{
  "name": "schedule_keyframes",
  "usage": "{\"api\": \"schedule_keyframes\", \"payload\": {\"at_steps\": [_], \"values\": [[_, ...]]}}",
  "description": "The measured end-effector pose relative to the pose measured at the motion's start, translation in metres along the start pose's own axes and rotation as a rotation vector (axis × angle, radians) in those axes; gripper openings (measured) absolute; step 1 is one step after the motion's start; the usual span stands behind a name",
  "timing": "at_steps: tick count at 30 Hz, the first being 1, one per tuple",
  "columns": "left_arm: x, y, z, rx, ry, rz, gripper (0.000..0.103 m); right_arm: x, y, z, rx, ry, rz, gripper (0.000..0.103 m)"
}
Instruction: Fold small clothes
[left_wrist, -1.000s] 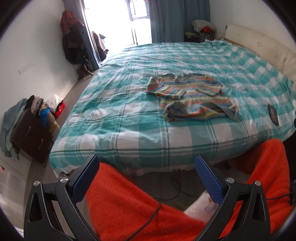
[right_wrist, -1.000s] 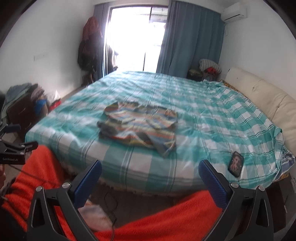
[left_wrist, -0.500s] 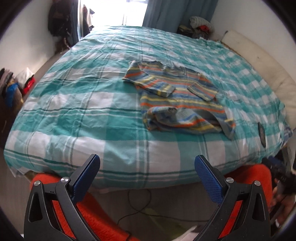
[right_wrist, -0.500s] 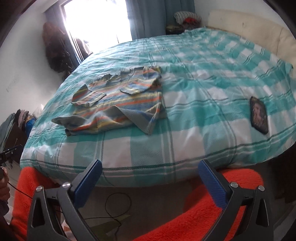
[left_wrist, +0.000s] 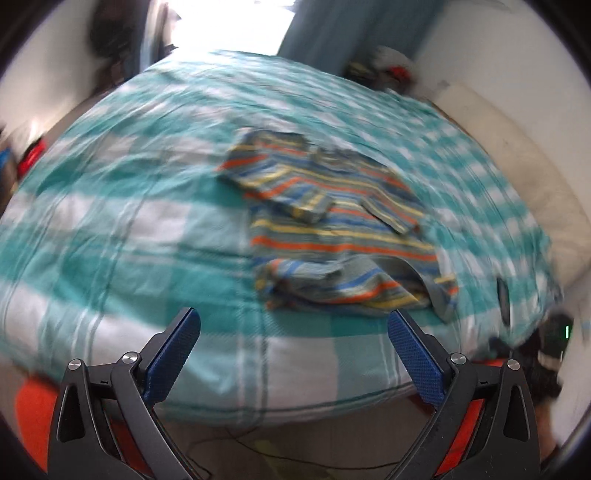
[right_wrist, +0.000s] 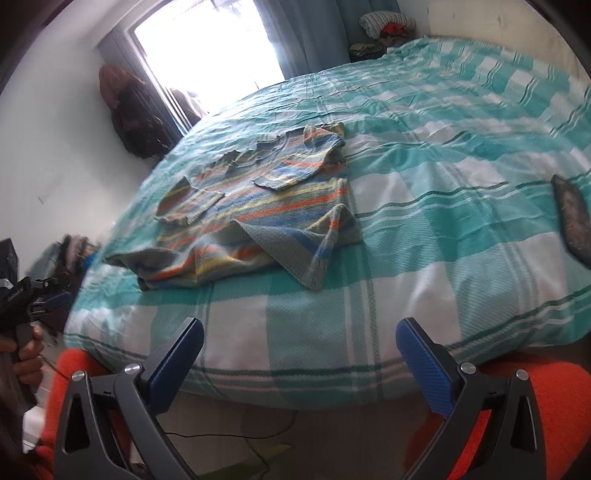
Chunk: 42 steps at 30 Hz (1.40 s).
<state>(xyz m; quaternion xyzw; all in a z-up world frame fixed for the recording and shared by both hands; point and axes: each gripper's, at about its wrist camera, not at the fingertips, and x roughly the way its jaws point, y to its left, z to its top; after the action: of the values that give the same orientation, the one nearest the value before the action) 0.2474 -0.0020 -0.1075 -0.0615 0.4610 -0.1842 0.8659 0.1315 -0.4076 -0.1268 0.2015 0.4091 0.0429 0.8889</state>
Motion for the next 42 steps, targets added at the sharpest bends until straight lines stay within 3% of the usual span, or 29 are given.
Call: {"api": "schedule_keyframes", "payload": {"at_steps": [3, 5, 9, 10, 11, 12, 13, 14, 15, 21, 25, 27, 28, 29, 31, 32, 34, 36, 38, 40, 42], "values": [[0.034, -0.030, 0.005, 0.241, 0.019, 0.009, 0.098, 0.027, -0.020, 0.017, 0.092, 0.052, 0.052, 0.103], [0.059, -0.041, 0.009, 0.334, 0.044, 0.028, 0.078, 0.046, -0.030, 0.028, 0.130, 0.093, 0.060, 0.102], [0.097, -0.044, 0.021, 0.359, 0.061, 0.051, 0.056, 0.082, -0.041, 0.041, 0.169, 0.142, 0.105, 0.079], [0.103, -0.043, 0.023, 0.347, 0.072, 0.035, 0.038, 0.088, -0.042, 0.042, 0.168, 0.145, 0.110, 0.078], [0.108, -0.042, 0.025, 0.335, 0.088, 0.009, 0.023, 0.095, -0.042, 0.044, 0.164, 0.142, 0.126, 0.069], [0.110, -0.042, 0.025, 0.326, 0.098, -0.012, 0.017, 0.099, -0.041, 0.045, 0.164, 0.144, 0.141, 0.050], [0.110, -0.043, 0.024, 0.326, 0.094, -0.017, 0.009, 0.103, -0.042, 0.047, 0.167, 0.159, 0.150, 0.038], [0.106, -0.044, 0.024, 0.322, 0.091, -0.033, 0.008, 0.103, -0.042, 0.048, 0.169, 0.174, 0.147, 0.015], [0.099, -0.042, 0.023, 0.313, 0.093, -0.063, 0.008, 0.099, -0.042, 0.048, 0.161, 0.177, 0.144, 0.007], [0.040, -0.021, -0.006, 0.328, 0.117, -0.159, 0.008, 0.027, -0.043, 0.046, 0.071, 0.226, 0.199, 0.005], [0.033, -0.014, -0.038, 0.355, 0.180, -0.118, 0.010, 0.021, -0.064, 0.034, 0.068, 0.327, 0.133, 0.005], [0.033, -0.002, -0.049, 0.289, 0.205, -0.103, 0.019, 0.029, -0.074, 0.025, 0.077, 0.368, 0.106, 0.005], [0.033, 0.008, -0.051, 0.222, 0.208, -0.097, 0.034, 0.032, -0.078, 0.022, 0.086, 0.383, 0.104, 0.005], [0.031, 0.019, -0.053, 0.138, 0.198, -0.104, 0.055, 0.036, -0.082, 0.018, 0.101, 0.397, 0.103, 0.006], [0.026, 0.040, -0.056, -0.037, 0.154, -0.141, 0.080, 0.041, -0.087, 0.015, 0.112, 0.387, 0.081, 0.009], [0.026, 0.047, -0.057, -0.106, 0.132, -0.152, 0.083, 0.042, -0.088, 0.014, 0.108, 0.383, 0.059, 0.011], [0.036, 0.051, -0.056, -0.179, 0.127, -0.179, 0.083, 0.045, -0.088, 0.013, 0.095, 0.377, 0.031, 0.027], [0.054, 0.046, -0.056, -0.174, 0.162, -0.168, 0.082, 0.047, -0.089, 0.013, 0.096, 0.370, 0.045, 0.040], [0.075, 0.036, -0.058, -0.125, 0.219, -0.124, 0.069, 0.051, -0.089, 0.010, 0.093, 0.375, 0.057, 0.046], [0.085, 0.025, -0.061, -0.086, 0.234, -0.065, 0.062, 0.057, -0.088, 0.006, 0.095, 0.391, 0.057, 0.047], [0.091, 0.017, -0.062, -0.065, 0.261, -0.011, 0.022, 0.063, -0.090, 0.003, 0.097, 0.420, 0.065, 0.042]]}}
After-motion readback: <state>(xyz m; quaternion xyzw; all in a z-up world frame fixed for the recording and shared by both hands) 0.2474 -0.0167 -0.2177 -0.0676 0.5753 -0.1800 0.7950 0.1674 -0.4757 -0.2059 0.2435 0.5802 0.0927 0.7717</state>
